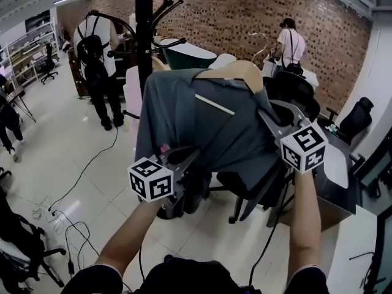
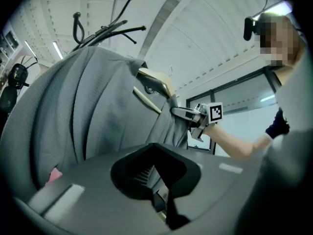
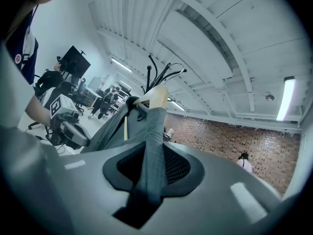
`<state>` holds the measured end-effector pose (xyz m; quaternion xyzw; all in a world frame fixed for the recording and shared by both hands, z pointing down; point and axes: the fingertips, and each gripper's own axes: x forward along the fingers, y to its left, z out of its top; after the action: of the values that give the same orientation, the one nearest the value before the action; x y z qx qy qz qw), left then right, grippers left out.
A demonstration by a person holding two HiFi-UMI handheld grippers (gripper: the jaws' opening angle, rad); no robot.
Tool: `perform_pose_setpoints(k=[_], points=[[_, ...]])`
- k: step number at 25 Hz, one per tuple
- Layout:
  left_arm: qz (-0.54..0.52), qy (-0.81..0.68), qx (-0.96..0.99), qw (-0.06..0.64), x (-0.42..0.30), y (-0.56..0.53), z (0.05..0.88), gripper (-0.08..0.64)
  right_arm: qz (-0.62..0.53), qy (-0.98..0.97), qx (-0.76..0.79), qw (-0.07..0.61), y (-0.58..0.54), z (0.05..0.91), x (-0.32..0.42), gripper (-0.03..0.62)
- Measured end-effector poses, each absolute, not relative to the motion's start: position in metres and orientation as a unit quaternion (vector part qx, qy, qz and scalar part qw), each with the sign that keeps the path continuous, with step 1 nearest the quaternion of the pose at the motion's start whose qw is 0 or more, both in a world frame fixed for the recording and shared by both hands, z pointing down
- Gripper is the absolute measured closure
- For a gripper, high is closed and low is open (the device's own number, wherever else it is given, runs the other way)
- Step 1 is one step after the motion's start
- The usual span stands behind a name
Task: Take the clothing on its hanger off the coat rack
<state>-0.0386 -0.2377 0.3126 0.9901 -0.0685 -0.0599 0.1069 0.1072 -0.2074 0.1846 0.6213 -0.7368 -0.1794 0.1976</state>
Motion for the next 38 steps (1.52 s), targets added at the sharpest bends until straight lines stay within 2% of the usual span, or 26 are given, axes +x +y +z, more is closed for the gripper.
perform_pose_setpoints(k=[19,32,38], points=[[-0.046,-0.009,0.992,0.117,0.146,-0.135,0.311,0.548,-0.157,-0.673,0.691,0.213,-0.084,0.181,0.306,0.503],[-0.026,0.064,0.988,0.135,0.248,-0.175,0.345,0.548,-0.123,-0.595,0.765,0.215,-0.101,0.2,0.422,0.503],[-0.017,0.112,0.986,0.121,0.307,-0.21,0.343,0.548,-0.11,-0.559,0.79,0.229,-0.129,0.204,0.478,0.503]])
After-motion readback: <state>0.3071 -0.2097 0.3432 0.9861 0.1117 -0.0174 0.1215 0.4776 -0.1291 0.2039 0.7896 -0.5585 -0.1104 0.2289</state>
